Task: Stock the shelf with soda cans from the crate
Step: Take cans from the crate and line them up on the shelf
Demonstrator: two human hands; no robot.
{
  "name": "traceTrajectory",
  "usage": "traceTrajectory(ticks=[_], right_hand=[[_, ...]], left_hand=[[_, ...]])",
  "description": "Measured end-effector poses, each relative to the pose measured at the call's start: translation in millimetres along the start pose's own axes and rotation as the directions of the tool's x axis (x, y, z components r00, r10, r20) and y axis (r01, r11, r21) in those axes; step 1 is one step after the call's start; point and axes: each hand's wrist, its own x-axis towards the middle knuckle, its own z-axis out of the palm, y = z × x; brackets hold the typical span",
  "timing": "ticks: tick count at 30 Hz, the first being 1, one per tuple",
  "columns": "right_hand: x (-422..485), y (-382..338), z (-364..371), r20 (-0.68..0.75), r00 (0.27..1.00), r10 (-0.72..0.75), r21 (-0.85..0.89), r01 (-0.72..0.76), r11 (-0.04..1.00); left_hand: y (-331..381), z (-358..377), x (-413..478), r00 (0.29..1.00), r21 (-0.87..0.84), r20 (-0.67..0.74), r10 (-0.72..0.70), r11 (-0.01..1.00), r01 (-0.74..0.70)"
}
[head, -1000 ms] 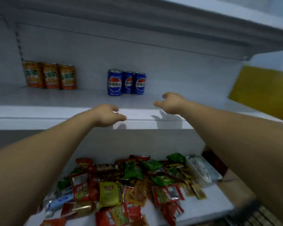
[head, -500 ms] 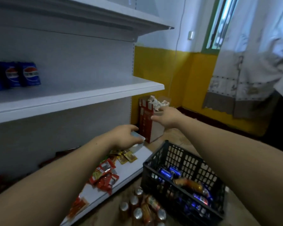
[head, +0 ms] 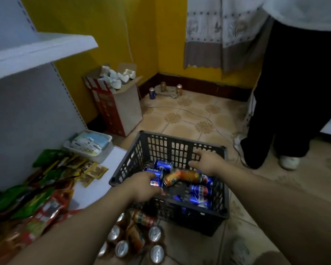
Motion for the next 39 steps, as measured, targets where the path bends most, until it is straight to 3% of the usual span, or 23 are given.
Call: traceTrajectory(ticks=[7, 13, 20, 23, 26, 30, 35, 39], right_hand=[[128, 27, 67, 0.107, 0.992, 0.063, 0.042, -0.068, 0.997], [229, 58, 131, 0.125, 0.983, 0.137, -0.020, -0.136, 0.991], [287, 96, 199, 0.074, 0.960, 0.270, -0.169, -0.255, 0.952], [288, 99, 204, -0.004, 0.969, 0.247, -0.187, -0.244, 0.952], [264, 93, 192, -0.058, 0.989, 0.140, -0.061, -0.143, 0.988], [200, 54, 155, -0.050, 0.998, -0.041, 0.271, 0.053, 0.961], [95, -18, 100, -0.088, 0.978, -0.187, 0.580, 0.203, 0.789], [10, -82, 61, -0.264, 0.931, -0.252, 0.736, 0.363, 0.571]], left_hand=[[-25, 23, 148, 0.990, -0.013, 0.137, -0.022, 1.000, 0.024], [-48, 68, 254, 0.977, 0.025, 0.211, -0.010, 1.000, 0.005], [-68, 112, 308, 0.953, 0.019, 0.302, -0.021, 1.000, 0.016], [-71, 117, 311, 0.950, 0.018, 0.313, -0.007, 1.000, 0.002], [-68, 113, 299, 0.957, -0.037, 0.288, 0.041, 0.999, -0.032], [-59, 93, 255, 0.976, -0.171, 0.143, 0.164, 0.975, -0.139], [-57, 50, 148, 0.986, -0.417, 0.019, 0.168, 0.897, -0.145], [-58, 11, 42, 0.967, -0.541, -0.238, 0.094, 0.814, -0.212]])
